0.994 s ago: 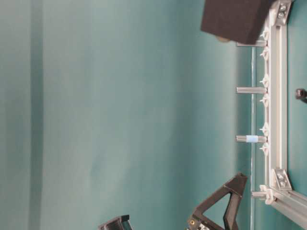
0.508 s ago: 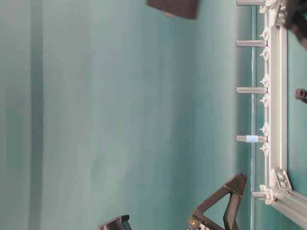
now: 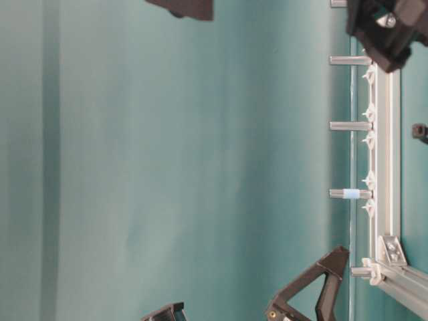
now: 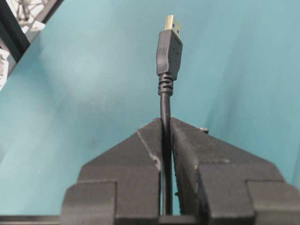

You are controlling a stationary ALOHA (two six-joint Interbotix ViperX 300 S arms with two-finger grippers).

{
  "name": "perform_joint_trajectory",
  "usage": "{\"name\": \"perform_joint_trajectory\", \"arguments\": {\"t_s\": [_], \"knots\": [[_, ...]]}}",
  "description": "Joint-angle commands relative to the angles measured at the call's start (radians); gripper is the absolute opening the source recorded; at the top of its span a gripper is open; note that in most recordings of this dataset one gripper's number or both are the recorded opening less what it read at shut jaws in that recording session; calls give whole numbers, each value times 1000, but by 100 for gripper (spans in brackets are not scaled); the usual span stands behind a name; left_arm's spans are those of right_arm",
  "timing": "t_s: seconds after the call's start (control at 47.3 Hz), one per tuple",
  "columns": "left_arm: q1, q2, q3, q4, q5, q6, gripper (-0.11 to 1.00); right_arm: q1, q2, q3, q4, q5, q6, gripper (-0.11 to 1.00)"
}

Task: Insert the wire through the string loop located in the center.
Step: 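Lift the cable and carry it to the frame's bottom rail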

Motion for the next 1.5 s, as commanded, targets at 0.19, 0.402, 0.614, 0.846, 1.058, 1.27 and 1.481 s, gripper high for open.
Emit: {"name": "perform_joint_trajectory", "arguments": {"t_s": [0.19,0.402,0.614,0.846,1.058,1.27,1.481], "knots": [[-3,-17,-3,3,-3,-8,0,-2,-37,11,40,21,3,8],[-3,-17,2,3,-3,-6,0,-20,-57,49,57,28,3,8],[-3,-17,5,3,-3,-6,0,-61,-112,91,57,72,3,8],[-3,-18,11,3,-3,-6,0,-115,-207,163,57,132,3,8],[-3,-18,15,3,-3,-6,0,-172,-301,229,55,163,2,8],[-3,-20,17,3,-3,-5,0,-221,-365,264,51,209,0,8],[-3,-26,20,3,-5,-5,0,-258,-383,268,49,212,0,8]]}}
